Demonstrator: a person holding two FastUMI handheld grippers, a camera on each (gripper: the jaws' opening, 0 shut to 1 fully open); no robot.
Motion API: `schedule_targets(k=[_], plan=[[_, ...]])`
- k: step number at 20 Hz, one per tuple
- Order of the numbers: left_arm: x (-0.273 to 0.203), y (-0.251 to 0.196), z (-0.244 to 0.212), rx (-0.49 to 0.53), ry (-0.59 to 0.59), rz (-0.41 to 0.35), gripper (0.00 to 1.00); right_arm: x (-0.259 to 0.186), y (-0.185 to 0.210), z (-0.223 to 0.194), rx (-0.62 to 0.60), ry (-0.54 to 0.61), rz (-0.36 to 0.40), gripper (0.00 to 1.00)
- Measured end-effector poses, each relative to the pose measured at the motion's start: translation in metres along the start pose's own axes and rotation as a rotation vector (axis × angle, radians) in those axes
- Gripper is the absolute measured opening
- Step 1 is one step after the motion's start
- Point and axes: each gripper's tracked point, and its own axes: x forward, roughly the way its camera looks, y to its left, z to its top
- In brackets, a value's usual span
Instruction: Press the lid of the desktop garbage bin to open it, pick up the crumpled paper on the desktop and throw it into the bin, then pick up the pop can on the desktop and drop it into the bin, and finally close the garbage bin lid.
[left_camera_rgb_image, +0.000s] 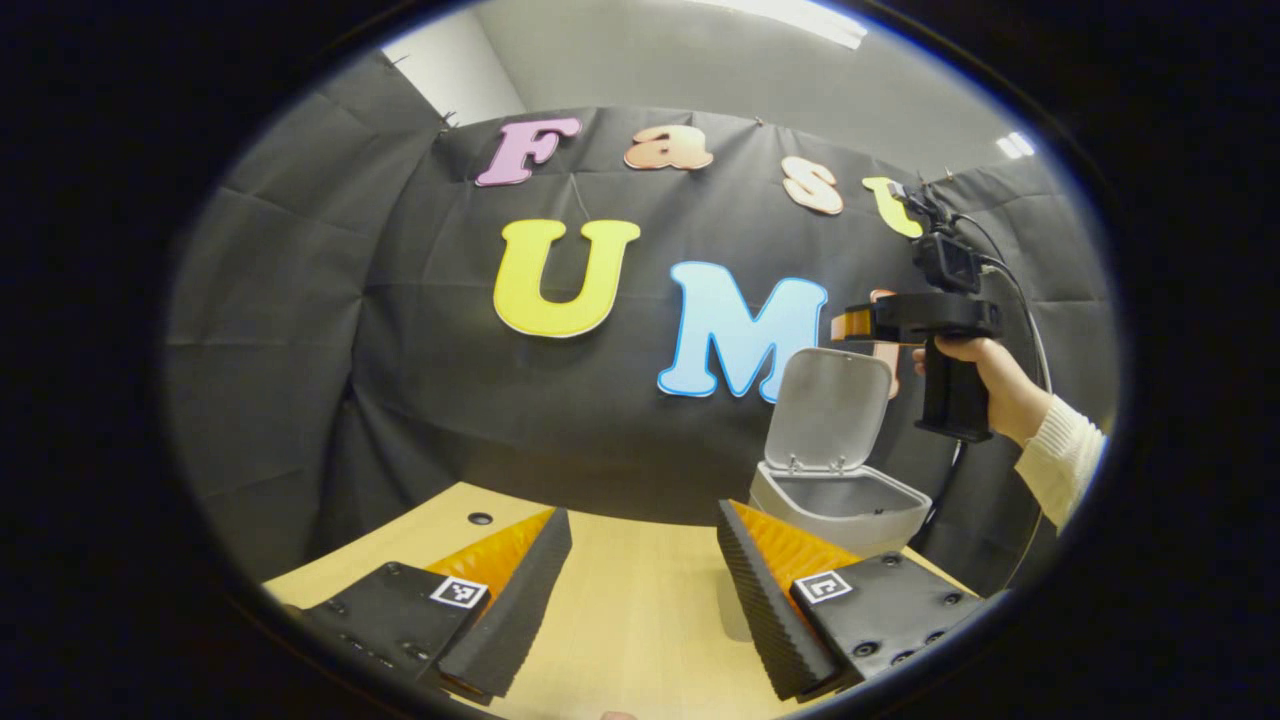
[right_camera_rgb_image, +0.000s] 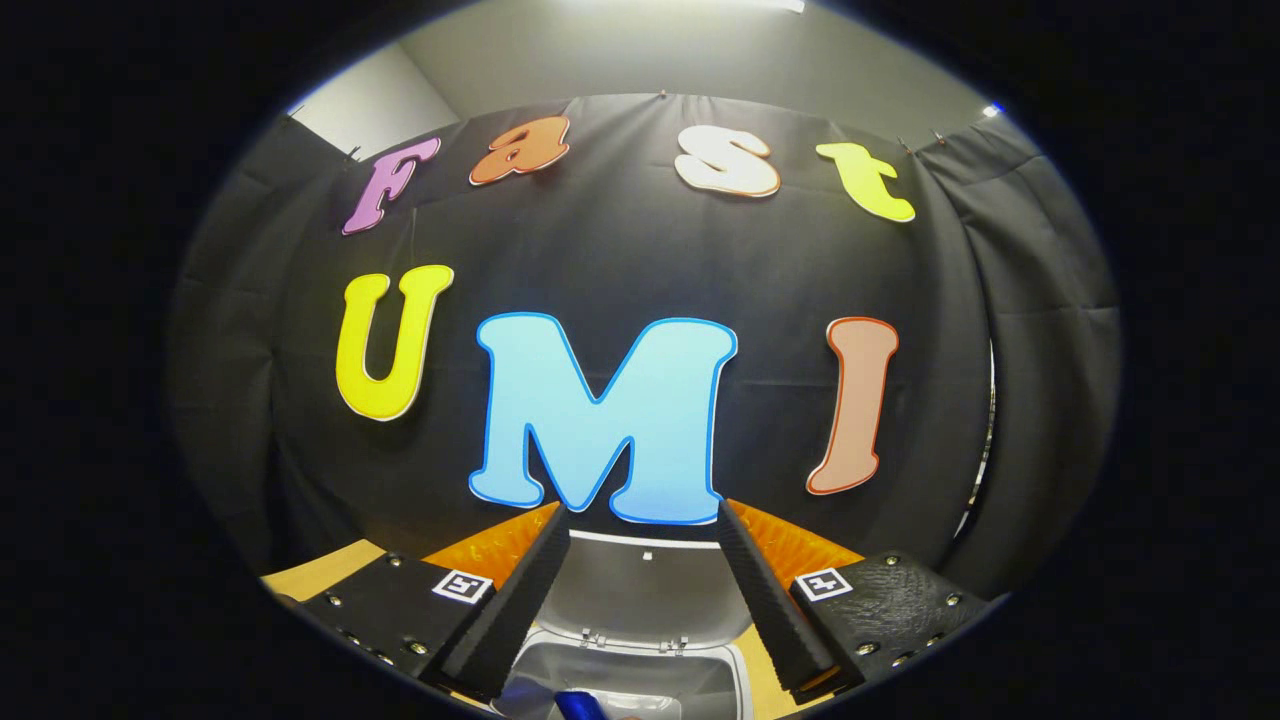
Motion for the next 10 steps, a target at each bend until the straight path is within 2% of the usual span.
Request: schedule_targets(k=[10], plan=[[0.001,0.007,0.001,-0.021,-0.005,0.035,0.96,0.036,-0.002,-0.009,-0.005,0.055,-0.011,0.94]])
